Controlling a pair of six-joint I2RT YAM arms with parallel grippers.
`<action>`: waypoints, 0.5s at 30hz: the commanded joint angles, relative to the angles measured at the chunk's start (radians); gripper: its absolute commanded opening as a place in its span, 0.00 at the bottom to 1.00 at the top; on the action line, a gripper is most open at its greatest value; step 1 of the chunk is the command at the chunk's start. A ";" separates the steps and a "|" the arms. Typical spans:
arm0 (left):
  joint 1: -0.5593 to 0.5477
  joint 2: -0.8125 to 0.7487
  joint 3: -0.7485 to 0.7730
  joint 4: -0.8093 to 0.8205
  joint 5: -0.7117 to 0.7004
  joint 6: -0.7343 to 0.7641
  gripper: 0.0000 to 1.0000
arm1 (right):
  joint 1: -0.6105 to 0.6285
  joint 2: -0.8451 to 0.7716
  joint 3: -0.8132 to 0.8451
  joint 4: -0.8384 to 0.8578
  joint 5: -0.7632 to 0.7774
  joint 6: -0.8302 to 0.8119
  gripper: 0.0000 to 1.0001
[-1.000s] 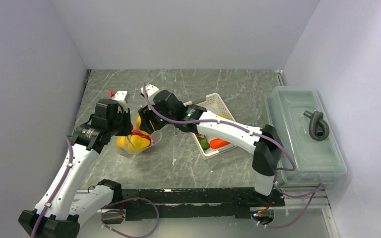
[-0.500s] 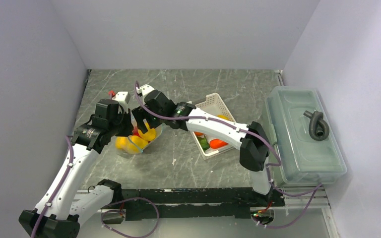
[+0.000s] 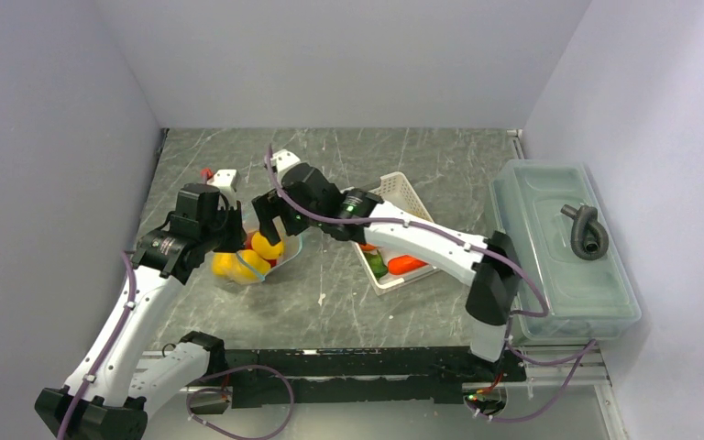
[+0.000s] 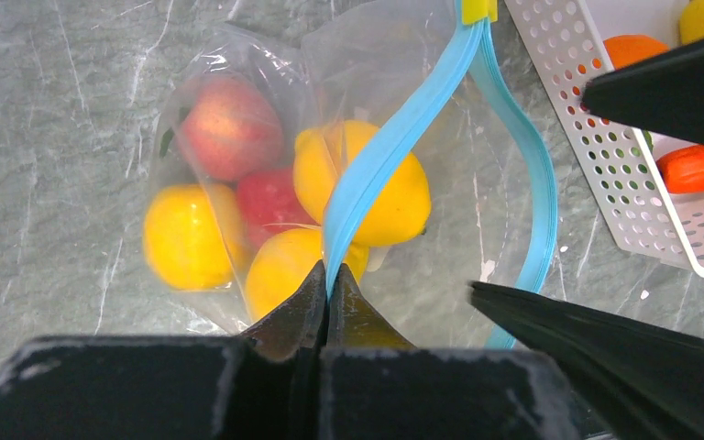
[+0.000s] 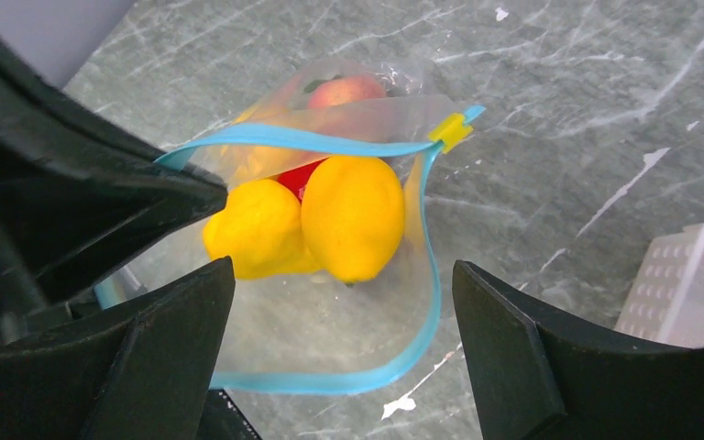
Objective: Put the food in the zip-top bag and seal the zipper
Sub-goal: Place the fake fruit in the zipper food storage bag.
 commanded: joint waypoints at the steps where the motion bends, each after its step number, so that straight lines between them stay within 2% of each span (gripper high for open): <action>1: 0.000 -0.007 0.003 0.033 0.015 0.021 0.00 | 0.003 -0.135 -0.038 0.053 0.040 0.026 0.91; 7: -0.001 -0.006 0.004 0.032 0.014 0.021 0.00 | 0.004 -0.271 -0.145 0.055 0.112 0.043 0.90; 15: -0.001 -0.004 0.004 0.033 0.008 0.021 0.00 | -0.010 -0.370 -0.232 -0.066 0.331 0.075 0.88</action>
